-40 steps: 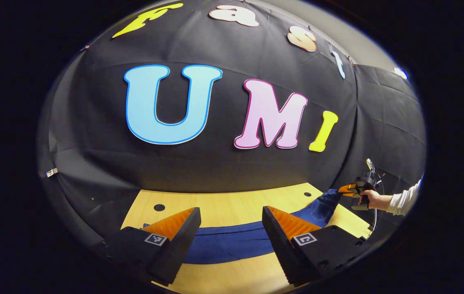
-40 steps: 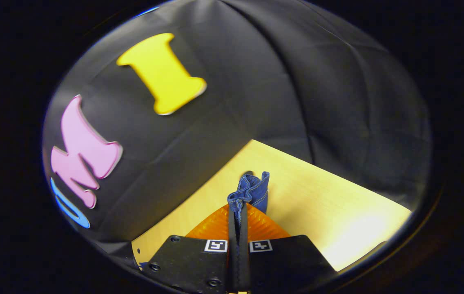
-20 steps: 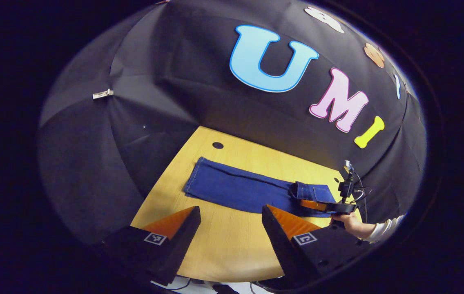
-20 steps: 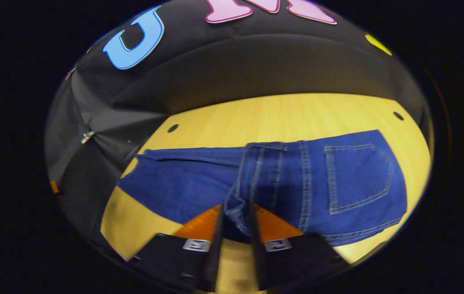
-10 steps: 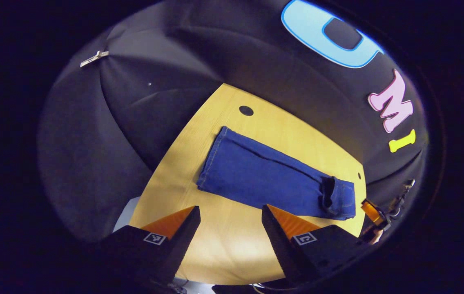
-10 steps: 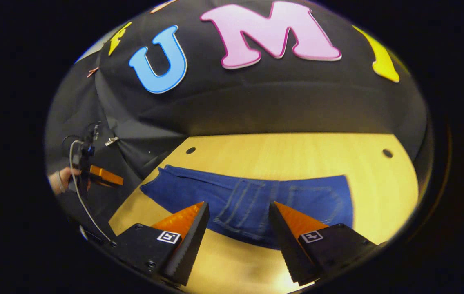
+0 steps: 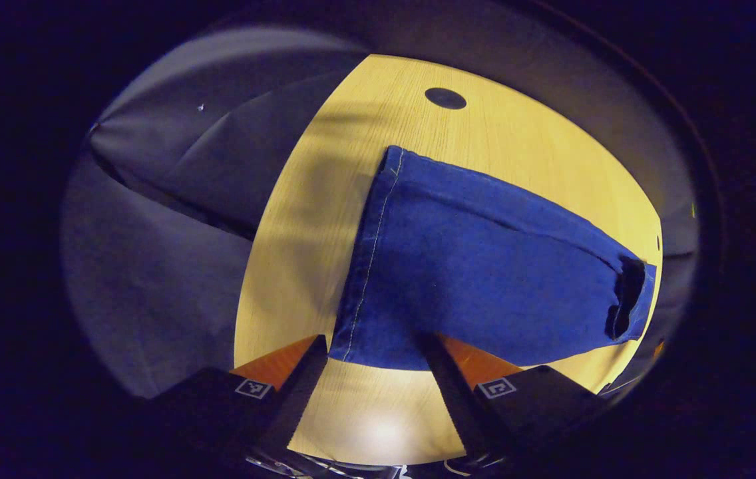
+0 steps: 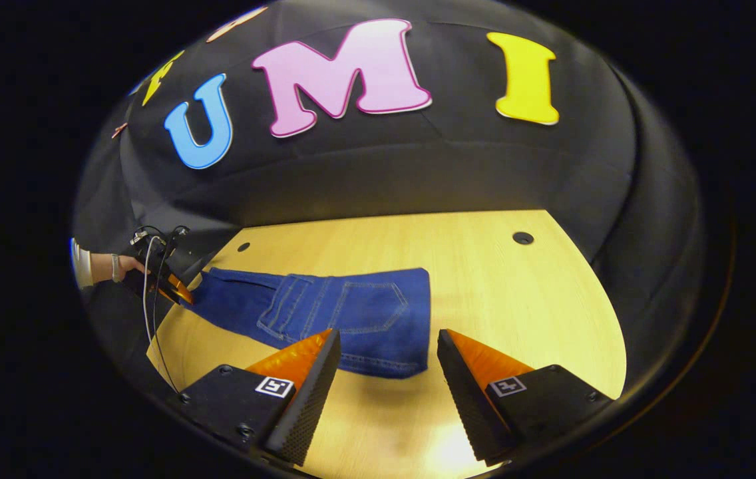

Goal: Grasp the waist and the cuffs of the jeans and fold them to make the two legs overlap; first hold the waist and fold one-third of the jeans toward the cuffs, then hold the cuffs and fold the remaining one-third in the same direction to finish folding.

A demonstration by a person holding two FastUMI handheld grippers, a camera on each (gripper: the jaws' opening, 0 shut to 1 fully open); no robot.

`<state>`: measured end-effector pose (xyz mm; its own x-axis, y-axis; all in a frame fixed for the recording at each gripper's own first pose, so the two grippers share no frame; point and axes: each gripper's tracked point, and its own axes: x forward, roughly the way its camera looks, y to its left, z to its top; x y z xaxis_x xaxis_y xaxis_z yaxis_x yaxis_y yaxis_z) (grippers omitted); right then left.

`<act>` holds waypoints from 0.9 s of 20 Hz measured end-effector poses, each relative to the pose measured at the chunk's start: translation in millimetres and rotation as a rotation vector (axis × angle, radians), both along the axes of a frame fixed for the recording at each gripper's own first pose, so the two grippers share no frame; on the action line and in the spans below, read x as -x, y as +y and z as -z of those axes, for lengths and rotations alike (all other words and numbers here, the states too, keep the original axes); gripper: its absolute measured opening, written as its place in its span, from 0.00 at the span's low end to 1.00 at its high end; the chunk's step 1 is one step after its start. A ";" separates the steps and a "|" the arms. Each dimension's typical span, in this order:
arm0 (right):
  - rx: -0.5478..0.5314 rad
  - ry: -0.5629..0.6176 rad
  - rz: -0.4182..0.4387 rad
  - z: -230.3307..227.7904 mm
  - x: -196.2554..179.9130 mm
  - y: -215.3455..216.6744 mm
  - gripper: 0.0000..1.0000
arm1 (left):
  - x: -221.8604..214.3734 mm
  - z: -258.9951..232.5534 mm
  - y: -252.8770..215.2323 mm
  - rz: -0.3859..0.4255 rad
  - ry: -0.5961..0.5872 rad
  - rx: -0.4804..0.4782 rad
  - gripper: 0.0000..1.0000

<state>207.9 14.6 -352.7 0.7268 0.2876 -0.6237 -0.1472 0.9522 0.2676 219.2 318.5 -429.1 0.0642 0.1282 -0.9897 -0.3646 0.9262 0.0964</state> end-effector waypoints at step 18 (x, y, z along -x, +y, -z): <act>-0.112 0.033 0.004 2.6 -31.2 8.3 0.91 | -15.6 5.4 -28.7 0.053 -0.055 -0.013 0.13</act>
